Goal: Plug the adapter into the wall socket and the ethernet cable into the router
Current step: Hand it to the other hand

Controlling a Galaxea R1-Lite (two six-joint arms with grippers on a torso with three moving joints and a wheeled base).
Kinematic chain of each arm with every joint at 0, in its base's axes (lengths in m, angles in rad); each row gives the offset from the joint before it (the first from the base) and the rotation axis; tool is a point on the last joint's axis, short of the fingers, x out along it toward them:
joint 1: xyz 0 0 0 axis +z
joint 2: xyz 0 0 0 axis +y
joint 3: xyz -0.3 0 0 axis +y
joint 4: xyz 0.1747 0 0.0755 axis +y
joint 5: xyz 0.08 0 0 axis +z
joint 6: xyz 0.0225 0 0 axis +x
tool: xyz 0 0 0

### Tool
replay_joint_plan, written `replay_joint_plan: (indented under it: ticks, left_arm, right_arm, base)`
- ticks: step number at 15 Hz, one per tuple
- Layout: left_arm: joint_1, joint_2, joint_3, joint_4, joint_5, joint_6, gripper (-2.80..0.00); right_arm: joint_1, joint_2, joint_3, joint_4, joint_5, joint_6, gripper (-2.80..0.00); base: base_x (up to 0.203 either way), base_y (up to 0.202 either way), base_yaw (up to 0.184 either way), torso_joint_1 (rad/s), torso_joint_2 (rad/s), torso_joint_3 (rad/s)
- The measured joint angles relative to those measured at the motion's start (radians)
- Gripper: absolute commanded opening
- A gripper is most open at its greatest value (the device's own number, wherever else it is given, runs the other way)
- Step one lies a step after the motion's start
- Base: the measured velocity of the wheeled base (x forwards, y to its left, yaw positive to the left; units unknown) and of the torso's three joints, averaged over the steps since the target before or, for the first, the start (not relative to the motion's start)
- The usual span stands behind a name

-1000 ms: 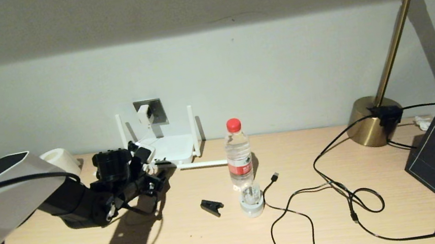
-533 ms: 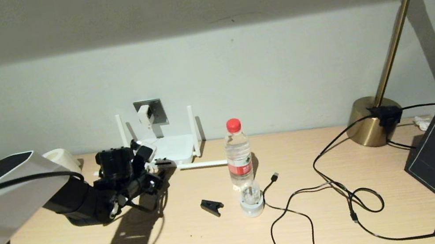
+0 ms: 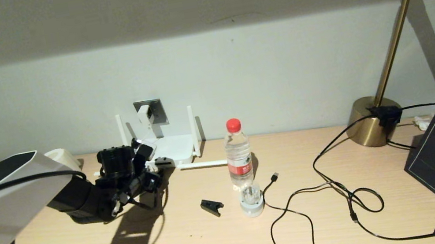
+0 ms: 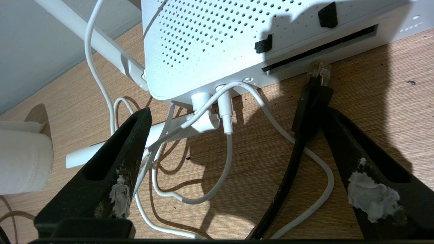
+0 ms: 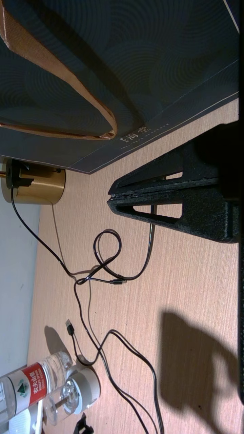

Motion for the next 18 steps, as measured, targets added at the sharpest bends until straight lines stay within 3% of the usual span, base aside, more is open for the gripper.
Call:
replay_joint_plan:
  ticks: [1,2,18]
  left_arm:
    - [0.0,0.0,0.0,0.0,0.0,0.0,0.0]
    - [0.0,0.001,0.0,0.0,0.0,0.0,-2.8]
    - [0.0,0.002,0.004,0.003,0.002,0.005,-2.8]
  right_arm:
    - [0.0,0.0,0.0,0.0,0.0,0.0,-2.8]
    - [0.0,0.0,0.0,0.0,0.0,0.0,-2.8]
    - [0.0,0.0,0.0,0.0,0.0,0.0,-2.8]
  base:
    - [0.0,0.0,0.0,0.0,0.0,0.0]
    - [0.0,0.0,0.0,0.0,0.0,0.0]
    - [0.0,0.0,0.0,0.0,0.0,0.0]
